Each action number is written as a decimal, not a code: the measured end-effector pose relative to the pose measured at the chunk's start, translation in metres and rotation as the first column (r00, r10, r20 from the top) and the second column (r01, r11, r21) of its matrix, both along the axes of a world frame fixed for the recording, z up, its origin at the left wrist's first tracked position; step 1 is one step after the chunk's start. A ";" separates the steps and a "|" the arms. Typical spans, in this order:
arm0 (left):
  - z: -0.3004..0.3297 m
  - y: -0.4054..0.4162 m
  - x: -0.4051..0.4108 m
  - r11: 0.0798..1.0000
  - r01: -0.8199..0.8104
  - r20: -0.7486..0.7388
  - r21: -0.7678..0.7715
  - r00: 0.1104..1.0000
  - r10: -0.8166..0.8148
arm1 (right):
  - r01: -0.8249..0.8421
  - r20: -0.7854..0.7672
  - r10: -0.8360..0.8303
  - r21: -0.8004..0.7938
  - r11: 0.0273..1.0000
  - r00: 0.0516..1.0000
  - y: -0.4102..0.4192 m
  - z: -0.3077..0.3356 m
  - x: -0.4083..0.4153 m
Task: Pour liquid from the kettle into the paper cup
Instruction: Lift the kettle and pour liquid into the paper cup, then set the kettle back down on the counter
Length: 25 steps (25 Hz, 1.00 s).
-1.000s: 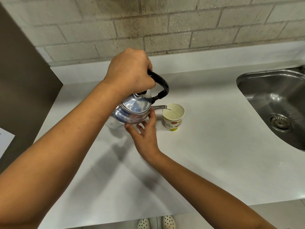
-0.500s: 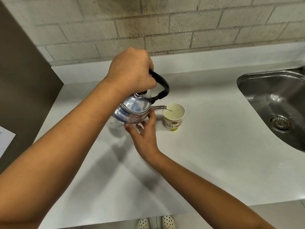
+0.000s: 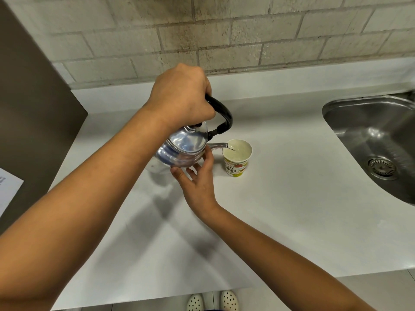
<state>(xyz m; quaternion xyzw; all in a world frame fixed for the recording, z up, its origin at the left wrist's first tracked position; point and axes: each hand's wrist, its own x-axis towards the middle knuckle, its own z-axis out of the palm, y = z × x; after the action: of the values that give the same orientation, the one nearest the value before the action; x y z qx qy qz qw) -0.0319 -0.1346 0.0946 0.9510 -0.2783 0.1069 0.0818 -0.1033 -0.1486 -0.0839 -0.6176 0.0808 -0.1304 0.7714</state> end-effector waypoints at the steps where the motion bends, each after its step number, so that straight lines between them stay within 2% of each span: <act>1: 0.000 0.000 0.000 1.000 0.003 0.002 0.001 1.000 -0.003 | 0.000 0.001 0.000 0.001 1.000 1.000 0.000 0.000 0.000; 6: -0.004 0.004 0.003 0.999 -0.004 -0.009 -0.052 1.000 0.004 | 0.007 -0.004 -0.007 -0.025 1.000 1.000 -0.001 -0.001 -0.002; 13: -0.016 0.029 0.019 0.966 -0.088 -0.180 -0.241 0.983 0.045 | 0.035 -0.031 -0.040 -0.135 0.990 0.999 -0.003 -0.005 -0.006; 17: -0.024 0.044 0.026 0.929 -0.159 -0.256 -0.335 0.964 0.073 | -0.008 -0.046 -0.002 -0.222 0.975 0.999 -0.007 -0.009 -0.008; 19: -0.027 0.053 0.030 0.892 -0.218 -0.310 -0.396 0.946 0.093 | 0.067 0.012 -0.068 -0.367 0.928 0.998 -0.007 -0.007 -0.015; 22: -0.033 0.060 0.032 0.849 -0.268 -0.363 -0.455 0.927 0.097 | 0.302 0.268 -0.181 -0.537 0.787 0.946 -0.025 0.013 -0.013; 23: -0.035 0.060 0.032 0.843 -0.268 -0.371 -0.466 0.924 0.089 | 0.325 0.313 -0.168 -0.562 0.760 0.935 -0.035 0.025 -0.006; 25: -0.035 0.060 0.035 0.822 -0.265 -0.376 -0.505 0.924 0.067 | 0.254 0.294 -0.080 -0.623 0.740 0.952 -0.057 0.054 0.014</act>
<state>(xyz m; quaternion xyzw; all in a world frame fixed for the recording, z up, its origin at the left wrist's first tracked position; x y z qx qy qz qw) 0.0034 -0.0743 0.0601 0.9124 -0.1322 0.0218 0.3869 -0.0893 -0.2057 -0.0301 -0.8167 -0.0114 -0.2955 0.4955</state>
